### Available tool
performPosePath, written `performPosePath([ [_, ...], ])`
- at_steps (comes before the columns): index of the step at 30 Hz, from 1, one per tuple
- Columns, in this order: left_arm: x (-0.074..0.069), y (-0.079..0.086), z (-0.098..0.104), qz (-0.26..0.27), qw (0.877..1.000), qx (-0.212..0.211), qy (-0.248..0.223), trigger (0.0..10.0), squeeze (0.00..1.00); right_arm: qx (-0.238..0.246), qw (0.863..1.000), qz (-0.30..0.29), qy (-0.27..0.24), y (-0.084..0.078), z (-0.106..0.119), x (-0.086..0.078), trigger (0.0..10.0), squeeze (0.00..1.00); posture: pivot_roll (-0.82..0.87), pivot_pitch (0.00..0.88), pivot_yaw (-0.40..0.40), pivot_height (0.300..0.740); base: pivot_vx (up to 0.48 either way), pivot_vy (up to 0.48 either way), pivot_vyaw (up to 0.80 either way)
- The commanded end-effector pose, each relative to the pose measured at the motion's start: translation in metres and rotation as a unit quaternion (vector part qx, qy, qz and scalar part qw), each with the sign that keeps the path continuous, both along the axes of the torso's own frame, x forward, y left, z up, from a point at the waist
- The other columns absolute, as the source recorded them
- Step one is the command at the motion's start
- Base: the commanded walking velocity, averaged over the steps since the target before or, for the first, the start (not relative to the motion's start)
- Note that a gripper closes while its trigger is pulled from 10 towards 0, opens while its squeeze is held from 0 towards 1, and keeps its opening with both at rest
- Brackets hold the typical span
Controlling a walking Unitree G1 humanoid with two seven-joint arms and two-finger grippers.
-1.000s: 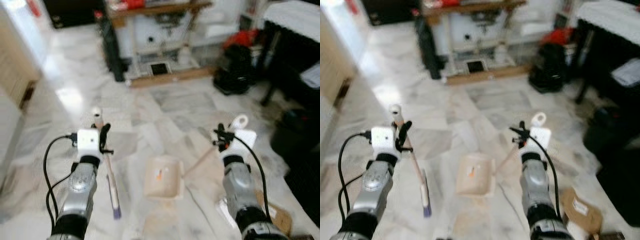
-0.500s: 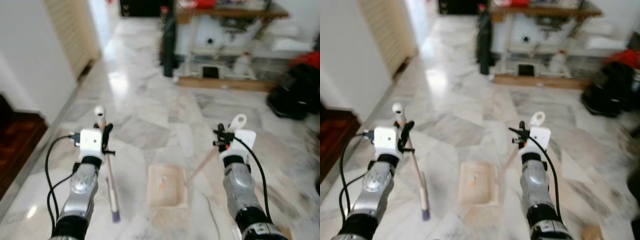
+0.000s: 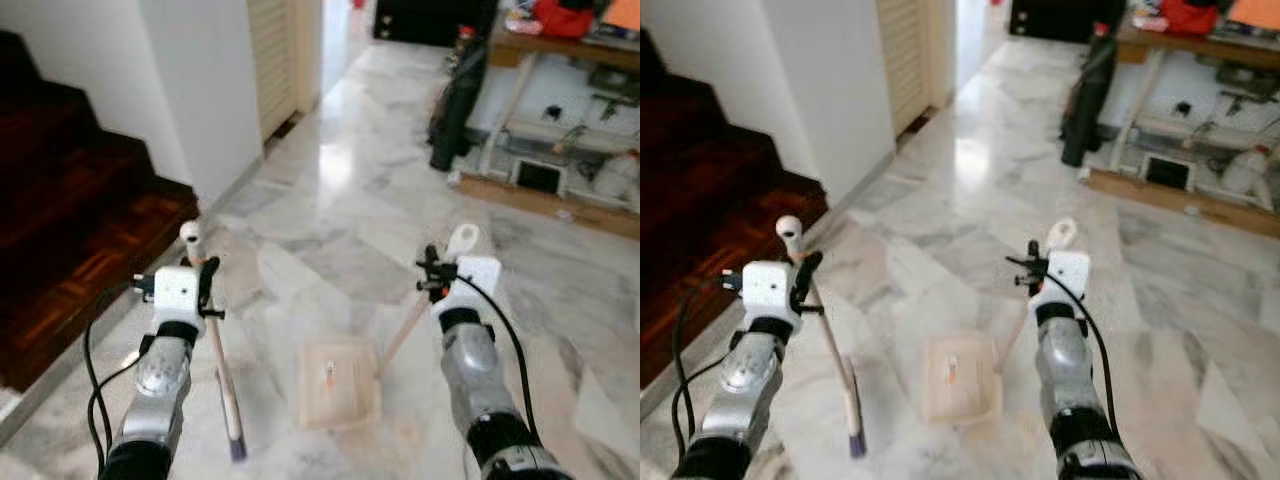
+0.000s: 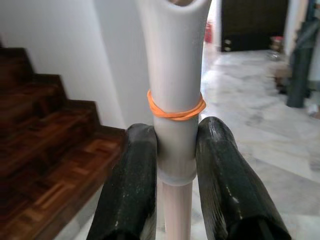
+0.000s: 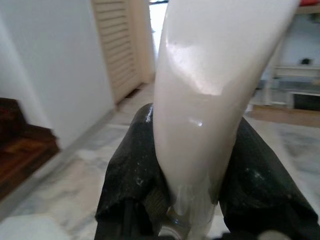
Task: Sweep floor
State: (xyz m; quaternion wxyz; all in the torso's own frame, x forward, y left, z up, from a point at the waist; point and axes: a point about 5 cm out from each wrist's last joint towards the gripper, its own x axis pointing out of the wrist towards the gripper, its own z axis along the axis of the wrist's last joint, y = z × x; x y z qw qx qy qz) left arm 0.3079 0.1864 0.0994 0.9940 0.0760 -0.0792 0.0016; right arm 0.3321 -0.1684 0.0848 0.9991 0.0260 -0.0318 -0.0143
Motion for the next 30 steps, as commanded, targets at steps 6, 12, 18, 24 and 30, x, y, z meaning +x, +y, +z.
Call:
performPosePath([
  [6,0.0032,-0.0116,0.0125,-0.024,0.999,0.016,-0.027,10.0,0.0,0.007,1.0,-0.001,-0.022,0.0009,0.0092,0.0019,10.0,0.0,0.03,0.0,0.002,0.74,0.0,0.0,0.8],
  [12,0.0019,-0.0125,0.0112,-0.029,0.999,0.019,-0.024,10.0,0.0,0.008,1.0,0.002,-0.022,0.0021,0.0082,0.0007,10.0,0.0,0.03,0.0,0.01,0.74,0.0,0.0,0.8],
  [18,0.0015,-0.0157,0.0111,-0.035,0.999,0.021,-0.026,10.0,0.0,0.008,1.0,0.001,-0.02,0.0018,0.0067,-0.0007,10.0,0.0,0.03,0.0,0.011,0.74,0.0,0.0,0.8],
  [24,0.0017,-0.0164,0.0104,-0.037,0.999,0.021,-0.024,10.0,0.0,0.007,1.0,0.0,-0.019,0.001,0.0065,-0.0009,10.0,0.0,0.03,0.0,0.008,0.74,0.0,0.0,0.8],
  [30,0.0012,-0.018,0.0096,-0.04,0.999,0.02,-0.023,10.0,0.0,0.007,1.0,0.001,-0.018,0.0007,0.0058,-0.0013,10.0,0.0,0.03,0.0,0.006,0.74,0.0,0.0,0.8],
])
